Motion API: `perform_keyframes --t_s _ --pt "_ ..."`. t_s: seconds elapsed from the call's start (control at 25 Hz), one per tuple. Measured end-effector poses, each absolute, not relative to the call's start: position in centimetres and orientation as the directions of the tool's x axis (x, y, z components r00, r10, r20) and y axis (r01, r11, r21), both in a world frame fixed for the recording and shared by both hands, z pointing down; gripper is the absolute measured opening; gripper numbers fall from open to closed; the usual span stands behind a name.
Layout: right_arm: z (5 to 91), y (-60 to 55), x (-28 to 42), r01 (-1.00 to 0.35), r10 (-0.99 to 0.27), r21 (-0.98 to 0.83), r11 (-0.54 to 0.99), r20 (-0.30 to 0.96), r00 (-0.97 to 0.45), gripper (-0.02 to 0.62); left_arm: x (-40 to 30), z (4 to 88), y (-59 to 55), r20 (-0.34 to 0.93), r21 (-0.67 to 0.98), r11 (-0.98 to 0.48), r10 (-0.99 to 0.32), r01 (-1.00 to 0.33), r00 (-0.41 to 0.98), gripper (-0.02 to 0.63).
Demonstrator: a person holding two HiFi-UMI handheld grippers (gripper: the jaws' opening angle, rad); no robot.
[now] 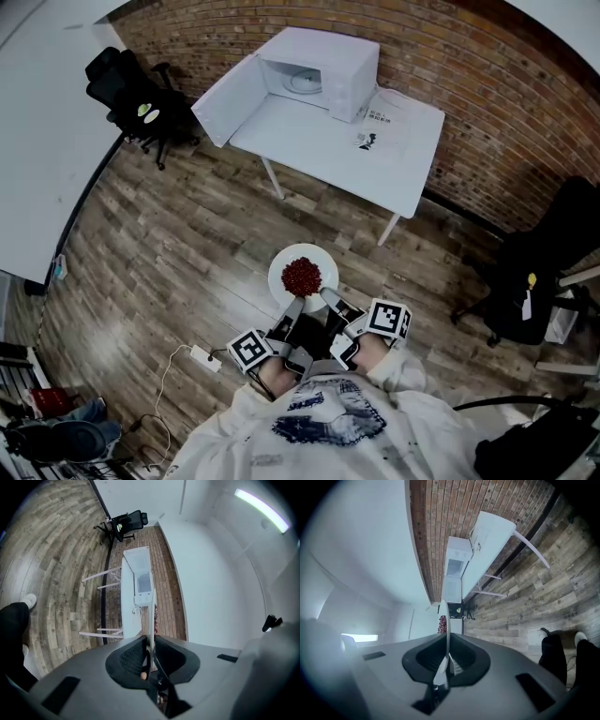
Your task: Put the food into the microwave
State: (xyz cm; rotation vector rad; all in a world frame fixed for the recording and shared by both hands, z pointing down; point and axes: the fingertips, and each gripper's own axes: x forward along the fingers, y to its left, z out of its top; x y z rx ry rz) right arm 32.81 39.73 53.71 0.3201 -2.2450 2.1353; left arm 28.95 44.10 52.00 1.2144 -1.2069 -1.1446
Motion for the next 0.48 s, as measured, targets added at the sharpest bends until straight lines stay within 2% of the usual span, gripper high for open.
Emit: perform_keyframes --t_s 0.24,0.48 --pt "54.5 36.8 28.8 -0.195 -0.161 -0.980 0.046 0.186 -0.969 0.026 24.6 52.8 41.0 0.031 0.999 0.031 -0.995 -0.008 0.092 0.064" --pt "54.5 32.6 21.8 -0.205 -0.204 -0.977 0.062 0.189 -0.960 0.026 17.5 52.5 36.5 0.013 1.000 0.010 -0.989 -0.021 0.150 0.063"
